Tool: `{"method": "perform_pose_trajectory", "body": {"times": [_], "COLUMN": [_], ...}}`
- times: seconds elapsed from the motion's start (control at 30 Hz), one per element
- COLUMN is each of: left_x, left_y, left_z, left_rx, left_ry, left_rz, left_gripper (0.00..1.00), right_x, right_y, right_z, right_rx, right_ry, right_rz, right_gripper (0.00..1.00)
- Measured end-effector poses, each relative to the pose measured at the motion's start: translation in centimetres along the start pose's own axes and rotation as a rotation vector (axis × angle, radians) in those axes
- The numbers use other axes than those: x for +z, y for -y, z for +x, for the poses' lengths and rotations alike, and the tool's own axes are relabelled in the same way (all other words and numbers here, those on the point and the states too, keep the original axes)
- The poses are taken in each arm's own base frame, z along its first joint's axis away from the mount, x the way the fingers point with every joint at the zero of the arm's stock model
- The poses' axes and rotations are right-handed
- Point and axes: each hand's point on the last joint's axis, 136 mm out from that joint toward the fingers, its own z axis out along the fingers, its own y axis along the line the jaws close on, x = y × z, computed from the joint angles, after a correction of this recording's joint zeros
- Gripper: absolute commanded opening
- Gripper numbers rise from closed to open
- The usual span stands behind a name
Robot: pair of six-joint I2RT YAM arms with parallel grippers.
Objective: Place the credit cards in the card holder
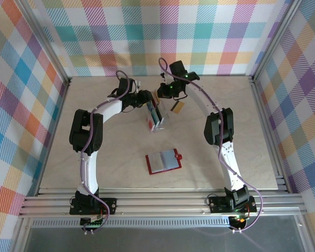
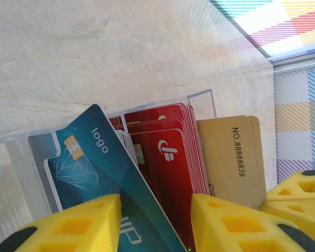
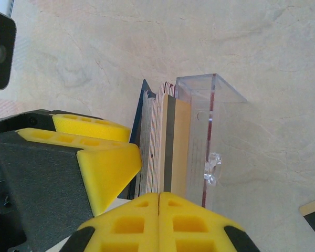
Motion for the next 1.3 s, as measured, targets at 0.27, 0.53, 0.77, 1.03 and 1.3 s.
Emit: {"method": "perform_pose_trajectory", "body": {"times": [0.27,0.53,0.77,1.03,1.3], "left_x": [-0.2,0.1,0.1,0.8,1.2], "left_y": [1.4,3.4,4.2,3.9,3.3], "left_z": [-0.5,0.0,0.1,0.2,0.3], "left_rx": [0.014,0.04,0.065,0.067,0.083], "left_ry": [0.0,-0.007,-0.006,-0.015,-0.017], "left_rz": [0.004,0.029,0.002,-0.004,-0.019], "left_gripper": [0.06,0.04,0.09,0.11,0.14], "right_x": [-0.4,-1.4,-1.8,-1.8,-1.8], "right_y": [0.7,1.8,2.3,2.2,2.2], "right_z": [-0.2,-0.1,-0.1,-0.1,-0.1], "right_rx": [0.028,0.081,0.107,0.113,0.112], "right_ry": [0.007,0.016,0.023,0.023,0.023], "right_rz": [0.007,0.023,0.03,0.022,0.019], "right_gripper": [0.0,0.0,0.0,0.0,0.0]}}
